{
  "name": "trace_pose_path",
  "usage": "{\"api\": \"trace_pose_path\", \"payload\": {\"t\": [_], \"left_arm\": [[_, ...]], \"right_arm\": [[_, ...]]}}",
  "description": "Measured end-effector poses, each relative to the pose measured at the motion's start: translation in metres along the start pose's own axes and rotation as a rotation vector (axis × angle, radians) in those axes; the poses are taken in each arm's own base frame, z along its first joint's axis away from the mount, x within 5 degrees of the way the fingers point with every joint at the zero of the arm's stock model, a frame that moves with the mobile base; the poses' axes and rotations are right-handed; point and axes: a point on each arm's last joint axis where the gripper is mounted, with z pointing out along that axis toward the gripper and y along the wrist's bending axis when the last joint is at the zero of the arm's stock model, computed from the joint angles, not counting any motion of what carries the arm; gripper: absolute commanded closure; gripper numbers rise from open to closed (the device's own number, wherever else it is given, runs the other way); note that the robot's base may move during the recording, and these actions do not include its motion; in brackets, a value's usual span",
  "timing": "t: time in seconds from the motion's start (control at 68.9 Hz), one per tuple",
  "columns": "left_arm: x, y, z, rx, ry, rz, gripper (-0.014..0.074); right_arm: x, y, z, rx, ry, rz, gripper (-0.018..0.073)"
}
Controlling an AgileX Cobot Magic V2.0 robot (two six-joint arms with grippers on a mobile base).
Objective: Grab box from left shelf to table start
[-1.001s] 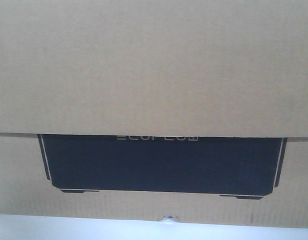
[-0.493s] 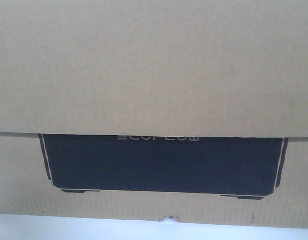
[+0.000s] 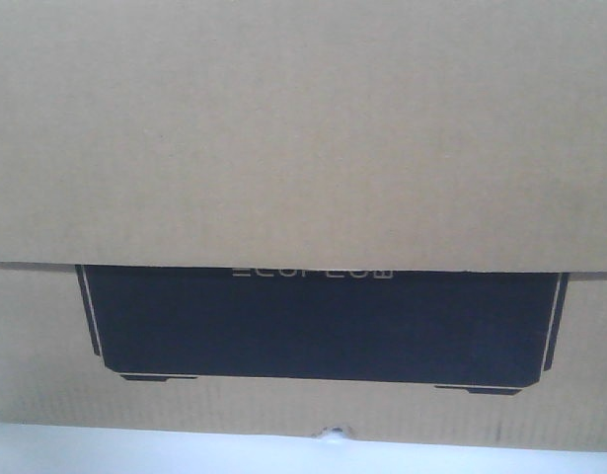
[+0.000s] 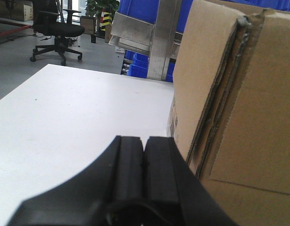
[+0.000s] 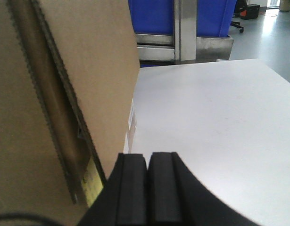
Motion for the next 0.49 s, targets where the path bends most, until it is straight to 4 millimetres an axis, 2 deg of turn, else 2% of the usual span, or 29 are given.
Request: {"api": "trace_pose_path", "payload": {"t": [0.493], "left_arm": [[0.0,0.0,0.0,0.0,0.0,0.0,0.0699]], "right_arm": [[0.0,-0.0001,0.0,0.001,0.0,-0.006,0.0503]]}}
